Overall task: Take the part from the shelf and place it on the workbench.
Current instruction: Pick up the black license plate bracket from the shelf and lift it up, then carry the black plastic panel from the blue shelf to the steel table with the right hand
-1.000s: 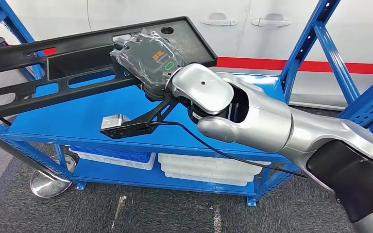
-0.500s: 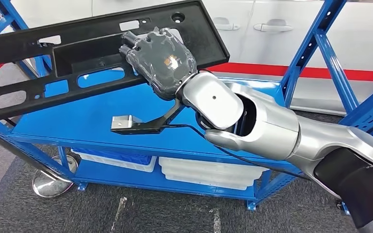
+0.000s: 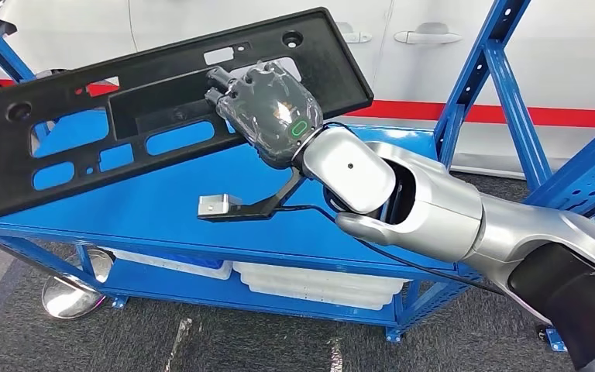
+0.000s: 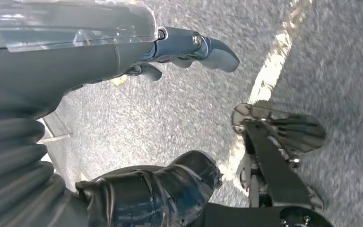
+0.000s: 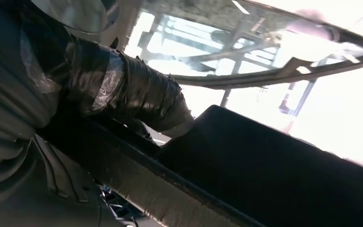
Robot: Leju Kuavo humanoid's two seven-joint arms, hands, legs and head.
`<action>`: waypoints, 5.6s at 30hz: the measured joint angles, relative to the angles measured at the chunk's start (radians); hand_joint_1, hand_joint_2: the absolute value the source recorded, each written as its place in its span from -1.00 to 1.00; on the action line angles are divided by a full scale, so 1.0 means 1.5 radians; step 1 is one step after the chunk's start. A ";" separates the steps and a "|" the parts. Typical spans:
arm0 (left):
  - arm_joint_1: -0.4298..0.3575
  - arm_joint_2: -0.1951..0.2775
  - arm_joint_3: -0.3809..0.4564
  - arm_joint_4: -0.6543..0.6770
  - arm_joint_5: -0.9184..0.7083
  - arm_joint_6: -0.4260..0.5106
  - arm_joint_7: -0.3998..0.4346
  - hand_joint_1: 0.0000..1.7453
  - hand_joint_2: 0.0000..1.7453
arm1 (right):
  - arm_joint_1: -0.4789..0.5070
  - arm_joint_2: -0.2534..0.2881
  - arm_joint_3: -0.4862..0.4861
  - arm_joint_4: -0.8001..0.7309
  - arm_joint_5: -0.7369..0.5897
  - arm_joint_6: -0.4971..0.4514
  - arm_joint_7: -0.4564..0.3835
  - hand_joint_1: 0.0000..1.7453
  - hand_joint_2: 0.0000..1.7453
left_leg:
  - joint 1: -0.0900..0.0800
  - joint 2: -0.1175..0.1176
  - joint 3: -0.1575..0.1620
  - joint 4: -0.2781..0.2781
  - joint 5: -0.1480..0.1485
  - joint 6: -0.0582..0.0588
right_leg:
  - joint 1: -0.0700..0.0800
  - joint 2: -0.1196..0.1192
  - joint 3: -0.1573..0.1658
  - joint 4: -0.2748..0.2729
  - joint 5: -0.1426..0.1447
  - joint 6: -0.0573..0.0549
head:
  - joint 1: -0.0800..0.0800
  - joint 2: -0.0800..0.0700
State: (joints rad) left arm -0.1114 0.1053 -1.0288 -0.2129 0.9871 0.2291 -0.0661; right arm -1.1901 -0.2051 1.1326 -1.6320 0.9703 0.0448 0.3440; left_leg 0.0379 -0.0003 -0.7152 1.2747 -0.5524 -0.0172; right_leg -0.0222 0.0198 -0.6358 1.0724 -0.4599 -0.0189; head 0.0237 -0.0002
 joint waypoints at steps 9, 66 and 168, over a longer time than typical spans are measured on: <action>-0.006 0.004 -0.002 0.001 0.003 0.006 -0.003 -1.00 1.00 | 0.003 -0.005 0.000 -0.009 -0.064 0.047 0.016 1.00 1.00 | -0.021 0.001 0.078 -0.186 0.082 0.040 | 0.010 -0.005 0.011 -0.005 -0.014 0.016 | 0.004 0.000; -0.007 -0.002 -0.004 0.002 -0.003 -0.001 0.018 -1.00 1.00 | 0.033 -0.009 -0.004 -0.018 -0.198 0.038 0.059 1.00 1.00 | -0.016 -0.006 0.142 -0.171 0.019 -0.002 | 0.002 -0.019 -0.033 -0.031 0.066 0.014 | 0.006 0.000; -0.005 -0.015 -0.036 0.002 -0.010 0.001 0.034 -1.00 1.00 | 0.055 -0.044 0.001 -0.010 -0.140 0.069 0.077 1.00 1.00 | -0.014 -0.018 0.065 -0.158 0.068 0.036 | 0.011 -0.015 -0.072 0.151 -0.061 0.029 | 0.028 0.000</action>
State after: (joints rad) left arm -0.1196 0.0832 -1.0822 -0.2091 0.9724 0.2306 -0.0149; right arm -1.1081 -0.2718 1.1334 -1.6468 0.7607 0.1491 0.4601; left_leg 0.0162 -0.0268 -0.6179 1.0384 -0.4503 0.0363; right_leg -0.0057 -0.0030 -0.7435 1.2986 -0.5518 0.0252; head 0.0653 -0.0001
